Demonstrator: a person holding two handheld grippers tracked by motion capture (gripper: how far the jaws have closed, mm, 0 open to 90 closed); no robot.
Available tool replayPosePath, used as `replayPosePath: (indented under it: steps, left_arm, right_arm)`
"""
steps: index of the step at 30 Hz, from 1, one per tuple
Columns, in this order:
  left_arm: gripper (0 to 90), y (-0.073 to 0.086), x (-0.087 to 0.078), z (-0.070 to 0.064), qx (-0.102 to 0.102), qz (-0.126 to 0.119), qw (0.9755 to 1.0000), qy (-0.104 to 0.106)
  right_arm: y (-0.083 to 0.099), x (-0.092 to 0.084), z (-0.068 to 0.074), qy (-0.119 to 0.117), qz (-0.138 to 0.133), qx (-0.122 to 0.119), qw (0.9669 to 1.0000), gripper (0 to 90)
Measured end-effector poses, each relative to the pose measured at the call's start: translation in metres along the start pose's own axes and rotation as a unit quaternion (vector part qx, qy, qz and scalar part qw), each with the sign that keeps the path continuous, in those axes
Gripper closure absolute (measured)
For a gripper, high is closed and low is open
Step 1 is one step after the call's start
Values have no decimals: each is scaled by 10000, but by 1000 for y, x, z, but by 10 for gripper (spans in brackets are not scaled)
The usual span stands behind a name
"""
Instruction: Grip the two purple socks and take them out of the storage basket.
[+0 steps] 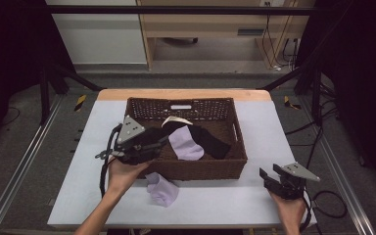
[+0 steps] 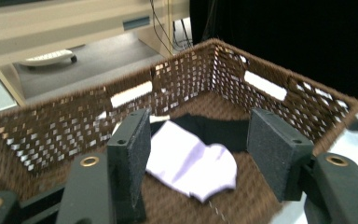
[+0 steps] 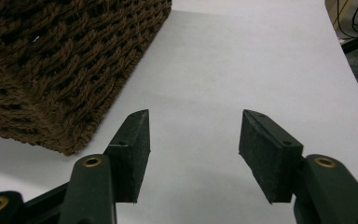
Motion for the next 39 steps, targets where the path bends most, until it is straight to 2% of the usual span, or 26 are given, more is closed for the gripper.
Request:
replayPosePath:
  steps: [4, 5, 6, 7, 9, 10, 11, 12, 13, 15, 17, 18, 22, 26, 30, 33, 35, 36, 37, 39]
  left_arm:
    - [399, -12, 20, 0, 49, 14, 9999, -93]
    - [401, -12, 20, 0, 49, 14, 9999, -93]
    - [402, -19, 30, 0, 83, 42, 9999, -130]
    - [402, -19, 30, 0, 83, 42, 9999, -130]
    - [401, -26, 41, 1, 128, 32, 9998, -144]
    - [402, -32, 52, 1, 132, 29, 9998, -156]
    - [405, -32, 52, 1, 132, 29, 9998, -156]
    - [407, -35, 65, 2, 156, 80, 9996, -223]
    - [409, -35, 65, 2, 156, 80, 9996, -223]
    - [410, -36, 83, 5, 202, 184, 9992, -288]
    - [410, -32, 99, 10, 178, 299, 9987, -373]
    - [410, -32, 99, 10, 178, 299, 9987, -373]
    - [404, -23, 122, 22, 10, 498, 9980, -401]
    - [398, -13, 140, 32, 130, 815, 9955, -458]
    - [392, -5, 151, 38, 16, 1075, 9933, -418]
    - [382, 2, 158, 37, 89, 1254, 9911, -441]
    - [381, 7, 162, 37, 82, 1300, 9907, -390]
    - [381, 10, 164, 38, 48, 1390, 9899, -272]
    - [392, 10, 165, 39, -6, 1438, 9893, -244]
    - [398, 11, 166, 40, -58, 1436, 9894, -213]
  right_arm:
    - [0, 0, 0, -10, 0, 6, 10000, 438]
    - [0, 0, 0, -10, 0, 6, 10000, 438]
    - [0, 0, 0, -24, 4, 19, 10000, 439]
    - [0, 0, 0, -24, 4, 19, 10000, 439]
    - [0, 0, 0, -21, -3, 2, 10000, 440]
    - [0, 0, 0, -24, -10, 15, 10000, 441]
    - [0, 0, 0, -24, -10, 15, 10000, 441]
    - [0, 0, 0, -22, -19, 20, 10000, 441]
    - [0, 0, 0, -28, -20, 21, 10000, 442]
    - [0, 0, 0, -30, -23, 16, 10000, 442]
    - [0, 0, -1, -35, -18, 23, 10000, 443]
    - [0, 0, -1, -35, -18, 23, 10000, 443]
    - [0, 0, 0, -57, 2, 29, 10000, 443]
    - [0, 1, 0, -62, 8, 22, 10000, 443]
    - [1, 1, 0, -52, 22, 18, 10000, 443]
    - [1, 1, 0, -54, 24, 18, 10000, 443]
    - [1, 1, 0, -54, 36, 9, 10000, 445]
    - [1, 1, 0, -56, 37, 8, 10000, 445]
    - [1, 1, 0, -61, 40, 9, 10000, 447]
    - [1, 1, 0, -54, 39, 4, 10000, 447]
Point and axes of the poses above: each handheld gripper's, and its own axes: x roughly forward along the jaws, y roughly out of its underside, z roughly to its left, the point moved 1 cm from there along x, roughly forward along the jaws, and after that the axes turned 2 degrees about y, right-handed, at the moved point
